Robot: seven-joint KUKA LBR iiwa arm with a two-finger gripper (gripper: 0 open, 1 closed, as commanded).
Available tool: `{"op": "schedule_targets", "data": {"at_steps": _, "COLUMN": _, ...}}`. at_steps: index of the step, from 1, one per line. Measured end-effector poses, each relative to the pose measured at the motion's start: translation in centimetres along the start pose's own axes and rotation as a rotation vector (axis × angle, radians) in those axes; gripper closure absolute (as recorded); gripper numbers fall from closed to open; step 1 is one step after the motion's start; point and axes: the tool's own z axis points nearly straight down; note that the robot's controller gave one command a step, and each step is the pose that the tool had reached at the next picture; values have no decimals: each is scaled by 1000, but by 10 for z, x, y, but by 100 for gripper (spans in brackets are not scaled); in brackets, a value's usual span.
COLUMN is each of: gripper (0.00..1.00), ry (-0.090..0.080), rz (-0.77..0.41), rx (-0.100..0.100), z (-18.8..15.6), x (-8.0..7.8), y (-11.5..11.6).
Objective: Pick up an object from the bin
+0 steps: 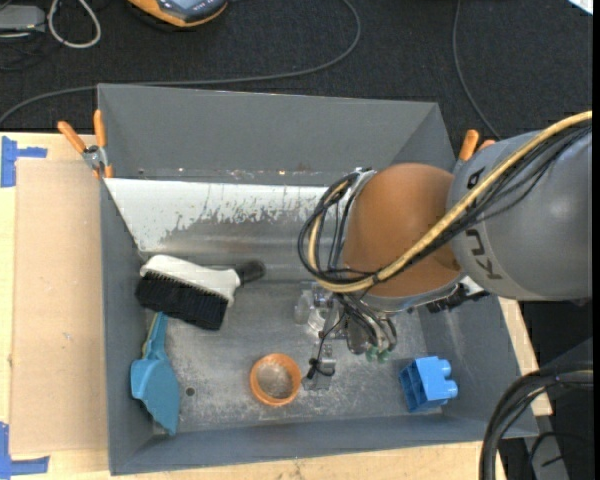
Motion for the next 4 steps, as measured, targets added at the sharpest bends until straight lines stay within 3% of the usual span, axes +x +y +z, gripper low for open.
{"op": "schedule_targets", "data": {"at_steps": 1, "gripper": 0, "ry": -3, "rz": -170, "rx": -6, "z": 41, "x": -7, "y": -14}}
{"op": "schedule_targets", "data": {"at_steps": 2, "gripper": 0, "ry": 3, "rz": 323, "rx": -2, "z": 43, "x": 14, "y": 26}}
{"op": "schedule_targets", "data": {"at_steps": 3, "gripper": 0, "ry": 3, "rz": 34, "rx": -6, "z": 87, "x": 0, "y": 33}}
{"op": "schedule_targets", "data": {"at_steps": 4, "gripper": 100, "ry": -6, "rz": 301, "rx": -7, "z": 85, "x": 10, "y": 12}}
